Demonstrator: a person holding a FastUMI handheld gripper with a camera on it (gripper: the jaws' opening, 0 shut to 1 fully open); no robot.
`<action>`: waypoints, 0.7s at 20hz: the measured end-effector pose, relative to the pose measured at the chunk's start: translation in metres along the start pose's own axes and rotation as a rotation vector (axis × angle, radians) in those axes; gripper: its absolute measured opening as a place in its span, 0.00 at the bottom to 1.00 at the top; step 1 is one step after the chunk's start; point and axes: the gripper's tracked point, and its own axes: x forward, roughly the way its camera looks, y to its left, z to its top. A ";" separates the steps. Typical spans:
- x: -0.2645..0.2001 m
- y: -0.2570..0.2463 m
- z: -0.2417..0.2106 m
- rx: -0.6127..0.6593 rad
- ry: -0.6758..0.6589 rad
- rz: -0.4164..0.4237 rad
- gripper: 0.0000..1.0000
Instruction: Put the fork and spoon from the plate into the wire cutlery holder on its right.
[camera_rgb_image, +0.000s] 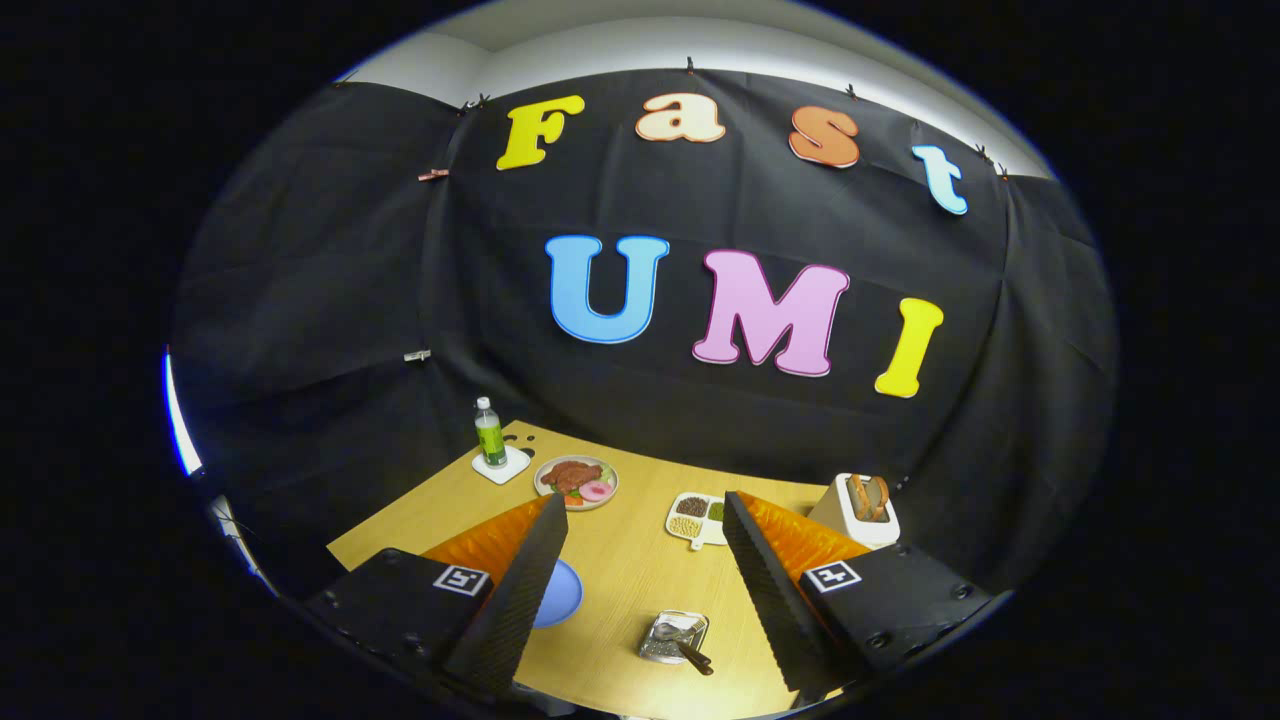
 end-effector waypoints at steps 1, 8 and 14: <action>-0.005 0.004 0.010 0.003 -0.026 -0.002 0.97; -0.030 0.014 0.034 0.043 -0.148 -0.046 0.97; -0.037 0.015 0.025 0.060 -0.152 -0.072 0.97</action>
